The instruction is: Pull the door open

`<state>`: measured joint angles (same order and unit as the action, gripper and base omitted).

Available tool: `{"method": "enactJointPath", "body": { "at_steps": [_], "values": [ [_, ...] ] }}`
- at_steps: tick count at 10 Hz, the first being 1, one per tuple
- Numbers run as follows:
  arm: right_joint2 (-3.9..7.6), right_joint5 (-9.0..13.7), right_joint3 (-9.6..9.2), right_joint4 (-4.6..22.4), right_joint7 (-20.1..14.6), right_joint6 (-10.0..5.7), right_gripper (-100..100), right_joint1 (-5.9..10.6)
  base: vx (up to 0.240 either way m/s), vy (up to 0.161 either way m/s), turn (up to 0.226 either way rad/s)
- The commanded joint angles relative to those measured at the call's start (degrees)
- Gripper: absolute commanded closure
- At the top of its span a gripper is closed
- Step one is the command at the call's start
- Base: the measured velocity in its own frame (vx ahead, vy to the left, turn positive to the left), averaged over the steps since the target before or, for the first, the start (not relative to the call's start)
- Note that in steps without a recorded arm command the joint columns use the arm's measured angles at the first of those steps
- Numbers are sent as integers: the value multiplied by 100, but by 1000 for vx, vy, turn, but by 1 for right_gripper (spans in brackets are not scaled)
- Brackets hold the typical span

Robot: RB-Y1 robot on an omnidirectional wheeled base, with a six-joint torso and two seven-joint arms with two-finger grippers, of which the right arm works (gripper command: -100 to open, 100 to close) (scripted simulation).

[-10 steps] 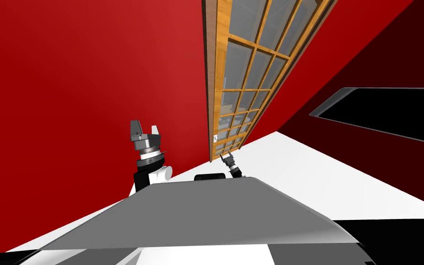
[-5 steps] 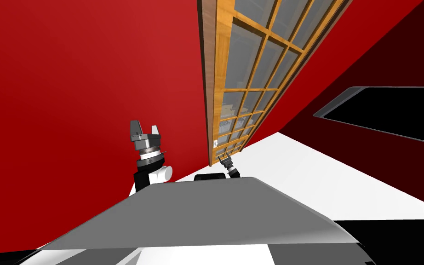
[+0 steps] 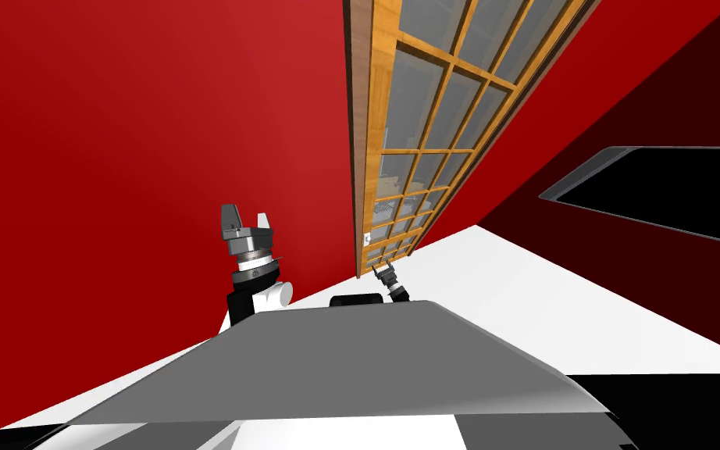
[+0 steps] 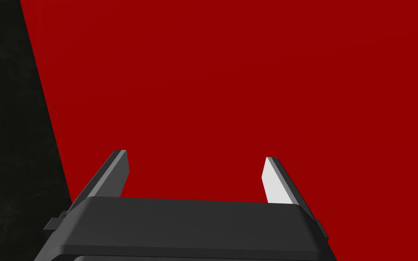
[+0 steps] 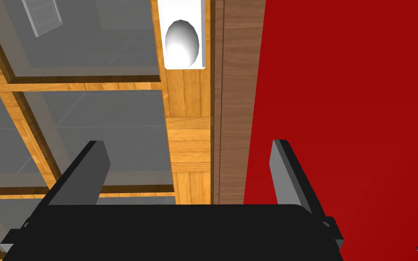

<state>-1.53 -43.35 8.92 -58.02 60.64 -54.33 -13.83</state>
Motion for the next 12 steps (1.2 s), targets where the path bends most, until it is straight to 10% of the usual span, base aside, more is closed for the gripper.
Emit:
{"method": "enactJointPath", "body": {
  "at_steps": [1, 12],
  "values": [
    [62, 2, 30, -32, -25, 23, -100, -16, -197, 11, 107],
    [780, 184, 963, 218, -112, 121, -100, 173, -121, 22, 191]
  ]
}}
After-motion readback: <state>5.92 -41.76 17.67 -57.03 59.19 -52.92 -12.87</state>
